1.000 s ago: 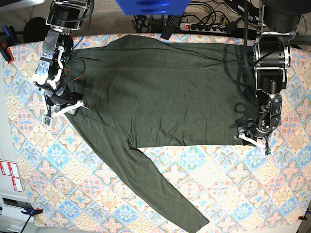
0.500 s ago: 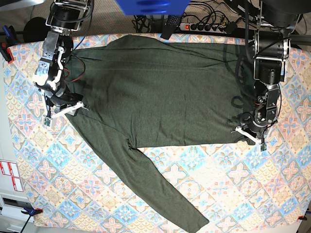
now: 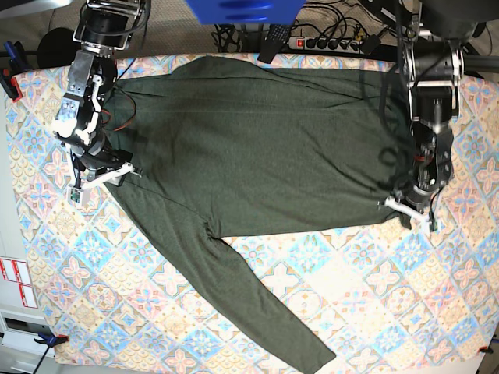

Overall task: Fold the T-shirt properly
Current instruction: 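Release the shoulders and grasp the shirt's side edges lower down, then lift the side edges and fold them toward the shoulder line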

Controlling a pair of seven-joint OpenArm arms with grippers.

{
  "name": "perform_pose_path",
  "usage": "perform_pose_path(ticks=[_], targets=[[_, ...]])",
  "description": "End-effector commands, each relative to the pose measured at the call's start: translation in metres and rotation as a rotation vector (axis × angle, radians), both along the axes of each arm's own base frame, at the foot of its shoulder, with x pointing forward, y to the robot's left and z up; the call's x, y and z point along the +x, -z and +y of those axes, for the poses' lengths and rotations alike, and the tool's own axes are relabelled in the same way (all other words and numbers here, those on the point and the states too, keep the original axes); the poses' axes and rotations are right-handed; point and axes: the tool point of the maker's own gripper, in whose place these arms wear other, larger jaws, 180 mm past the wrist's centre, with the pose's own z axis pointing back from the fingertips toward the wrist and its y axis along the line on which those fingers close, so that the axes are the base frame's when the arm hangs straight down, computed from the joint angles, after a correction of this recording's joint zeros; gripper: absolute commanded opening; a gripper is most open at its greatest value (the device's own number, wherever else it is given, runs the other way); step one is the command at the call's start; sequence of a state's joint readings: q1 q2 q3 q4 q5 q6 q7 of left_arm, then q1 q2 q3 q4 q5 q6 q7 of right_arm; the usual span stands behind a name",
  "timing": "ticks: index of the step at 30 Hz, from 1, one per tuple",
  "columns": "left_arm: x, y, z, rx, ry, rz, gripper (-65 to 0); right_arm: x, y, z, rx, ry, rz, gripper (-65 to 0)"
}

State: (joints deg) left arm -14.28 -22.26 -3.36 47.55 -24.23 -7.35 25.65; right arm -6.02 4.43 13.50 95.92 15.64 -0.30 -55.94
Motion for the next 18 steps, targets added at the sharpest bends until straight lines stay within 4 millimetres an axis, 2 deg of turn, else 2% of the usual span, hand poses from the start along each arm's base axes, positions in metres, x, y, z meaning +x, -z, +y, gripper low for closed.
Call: perform_pose_path(ticks=[1,3,4,7,11,14,18], targets=[[0.005,-0.021,0.012,0.031,0.005,-0.040,-65.0,0.006,-0.005,-0.003,-0.006,-0.001,-0.025,-39.5],[0.001,-0.032,0.001,0.043,0.052,-0.058,-65.0,0.003,0.006,-0.004,0.001,0.002,0.007,-39.3],[-0.001,-0.038,-0.003,0.048,0.066,-0.072,-65.0,0.009,0.004,-0.001,0.005,-0.006,0.000,-39.3],[-0.012,-0.055,0.001,0.058,0.058,-0.113,-65.0,0.029,-0.002,0.007,-0.010,-0.058,-0.017,-39.1],[-0.031,-0.070,0.004,0.073,0.058,-0.125,-65.0,0.029,0.015,0.013,-0.067,-0.168,0.057,-39.1],[-0.041,-0.079,0.003,0.081,0.062,-0.144,-65.0,0.055,0.006,0.025,-0.097,-0.236,0.028,-39.1],[-0.054,-0.084,-0.008,0.044,0.081,-0.161,-65.0,0.065,0.017,0.021,-0.197,-0.292,0.067,-39.1]])
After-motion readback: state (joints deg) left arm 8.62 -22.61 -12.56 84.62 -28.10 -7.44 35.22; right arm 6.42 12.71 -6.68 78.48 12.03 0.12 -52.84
